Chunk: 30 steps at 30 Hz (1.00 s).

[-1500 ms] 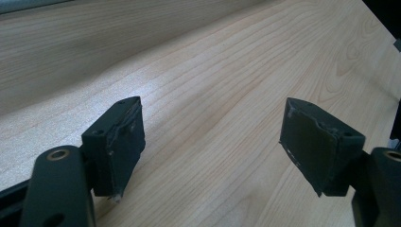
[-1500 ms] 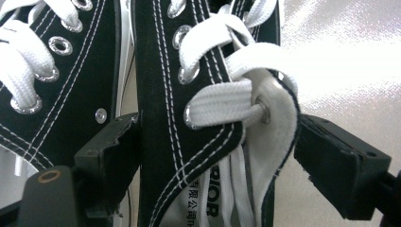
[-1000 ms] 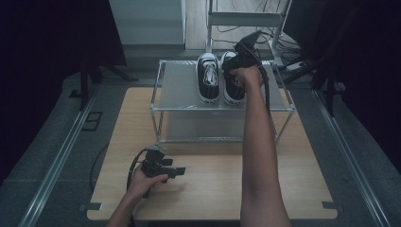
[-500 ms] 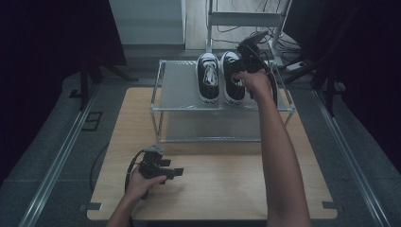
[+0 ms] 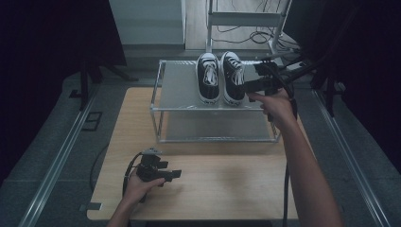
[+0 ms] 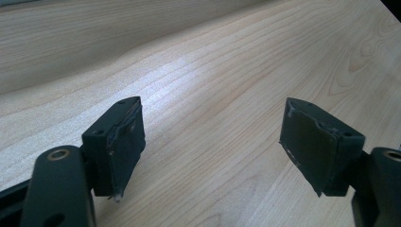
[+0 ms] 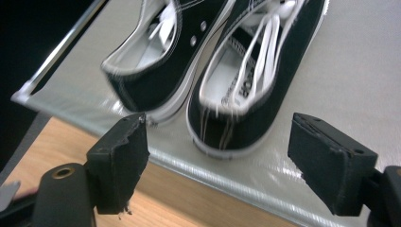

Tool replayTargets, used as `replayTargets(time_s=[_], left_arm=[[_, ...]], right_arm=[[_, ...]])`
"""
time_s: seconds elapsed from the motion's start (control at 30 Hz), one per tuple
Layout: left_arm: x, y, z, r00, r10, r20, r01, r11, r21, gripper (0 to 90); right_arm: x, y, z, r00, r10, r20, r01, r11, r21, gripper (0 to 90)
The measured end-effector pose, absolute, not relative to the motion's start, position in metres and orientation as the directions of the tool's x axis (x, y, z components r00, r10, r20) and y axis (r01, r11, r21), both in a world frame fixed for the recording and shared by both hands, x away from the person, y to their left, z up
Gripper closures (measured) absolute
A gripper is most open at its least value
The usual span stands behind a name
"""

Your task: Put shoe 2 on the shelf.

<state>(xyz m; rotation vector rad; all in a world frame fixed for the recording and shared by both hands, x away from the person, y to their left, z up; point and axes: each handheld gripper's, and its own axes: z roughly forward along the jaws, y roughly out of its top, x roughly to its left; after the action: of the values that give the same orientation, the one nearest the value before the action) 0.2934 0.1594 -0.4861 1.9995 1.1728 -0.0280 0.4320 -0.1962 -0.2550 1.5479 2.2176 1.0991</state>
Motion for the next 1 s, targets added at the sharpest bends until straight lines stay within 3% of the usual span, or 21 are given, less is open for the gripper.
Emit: replayTargets(time_s=[0.5, 0.73, 1.0], left_arm=[[0.294, 0.162, -0.487, 0.564, 0.730, -0.386, 0.744, -0.246, 0.622, 23.3], [0.294, 0.161, -0.487, 0.563, 0.732, -0.384, 0.744, -0.247, 0.620, 23.4], [0.295, 0.162, -0.488, 0.561, 0.734, -0.383, 0.746, -0.247, 0.618, 23.5]], right_arm=[[0.372, -0.248, -0.323, -0.538, 0.802, 0.258, 0.636, 0.186, 0.749, 26.6], [0.363, -0.257, -0.357, -0.546, 0.794, 0.268, 0.644, 0.194, 0.740, 27.2], [0.360, -0.260, -0.371, -0.555, 0.791, 0.257, 0.638, 0.206, 0.741, 27.3]])
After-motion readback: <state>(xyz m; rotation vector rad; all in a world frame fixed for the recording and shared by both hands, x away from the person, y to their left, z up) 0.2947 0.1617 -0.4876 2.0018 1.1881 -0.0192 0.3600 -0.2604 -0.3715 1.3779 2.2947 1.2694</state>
